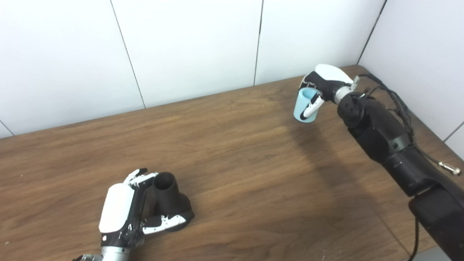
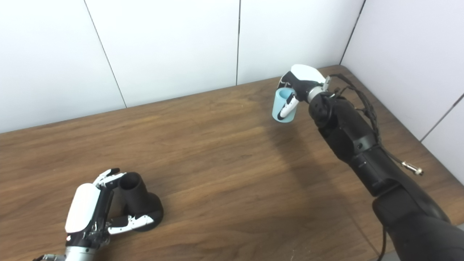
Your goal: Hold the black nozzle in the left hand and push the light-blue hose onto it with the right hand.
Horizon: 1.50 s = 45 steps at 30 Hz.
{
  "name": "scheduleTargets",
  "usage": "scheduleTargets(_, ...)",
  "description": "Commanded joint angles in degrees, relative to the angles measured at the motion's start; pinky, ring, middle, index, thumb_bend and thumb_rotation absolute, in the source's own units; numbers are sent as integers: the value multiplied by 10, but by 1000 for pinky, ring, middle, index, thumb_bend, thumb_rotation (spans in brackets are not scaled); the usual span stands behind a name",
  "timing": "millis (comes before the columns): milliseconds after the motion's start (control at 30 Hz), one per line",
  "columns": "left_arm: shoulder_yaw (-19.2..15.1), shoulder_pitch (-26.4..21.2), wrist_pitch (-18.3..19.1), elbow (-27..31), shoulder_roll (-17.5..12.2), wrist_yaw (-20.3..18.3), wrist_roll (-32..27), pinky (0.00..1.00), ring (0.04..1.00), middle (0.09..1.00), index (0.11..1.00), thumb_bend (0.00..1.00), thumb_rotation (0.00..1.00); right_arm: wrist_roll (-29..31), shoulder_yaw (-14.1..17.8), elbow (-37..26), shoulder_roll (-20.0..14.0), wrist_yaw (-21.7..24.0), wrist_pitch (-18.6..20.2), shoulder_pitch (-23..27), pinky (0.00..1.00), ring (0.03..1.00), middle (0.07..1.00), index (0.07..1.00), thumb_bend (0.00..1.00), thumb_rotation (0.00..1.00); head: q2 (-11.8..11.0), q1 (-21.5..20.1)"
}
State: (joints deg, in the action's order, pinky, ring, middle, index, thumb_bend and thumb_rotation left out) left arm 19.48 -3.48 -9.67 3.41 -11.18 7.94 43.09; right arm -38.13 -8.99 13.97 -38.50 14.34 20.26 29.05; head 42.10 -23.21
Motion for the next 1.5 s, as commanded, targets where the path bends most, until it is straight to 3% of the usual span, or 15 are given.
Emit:
scheduleTargets(0,5,27,9,-21,-3,-9,8,835,584,448,513,522,0,-1,13,-41,-21,-20,-19,17,301,356,471,567,506,0,1,0)
scheduleTargets(267,13,31,21,-18,8,-10,25,838,614,456,508,523,0,-6,30,-192,-26,15,2,-23,407,369,484,568,506,0,5,49)
scheduleTargets(433,19,32,23,-22,21,-5,38,837,616,461,505,523,0,5,37,-273,-21,40,-9,-35,352,365,493,563,506,0,7,94)
scheduleTargets(500,23,32,27,-23,26,-3,46,843,620,462,505,523,0,23,45,-302,-13,57,6,-36,449,377,493,554,498,0,6,109)
scheduleTargets(667,36,31,39,-29,41,4,68,855,628,460,508,523,0,56,48,-361,-4,91,6,-30,320,377,490,552,491,0,6,148)
scheduleTargets(833,48,27,47,-36,52,12,85,860,625,458,512,522,0,57,40,-413,7,121,18,-22,327,390,509,548,493,0,5,170)
scheduleTargets(1033,55,27,53,-42,61,24,88,853,629,454,512,522,0,91,36,-445,31,119,-29,-18,352,387,509,545,495,0,5,188)
scheduleTargets(1167,56,27,58,-42,64,24,87,839,625,449,514,522,0,112,26,-487,65,132,-14,-10,413,393,516,513,500,0,5,190)
scheduleTargets(1267,58,28,61,-39,66,24,87,839,627,448,516,521,0,115,20,-504,81,135,-15,-16,416,388,513,521,499,0,8,188)
scheduleTargets(1467,61,30,64,-37,68,26,87,843,628,449,515,521,0,105,-2,-554,126,157,30,-30,377,406,515,506,501,0,11,195)
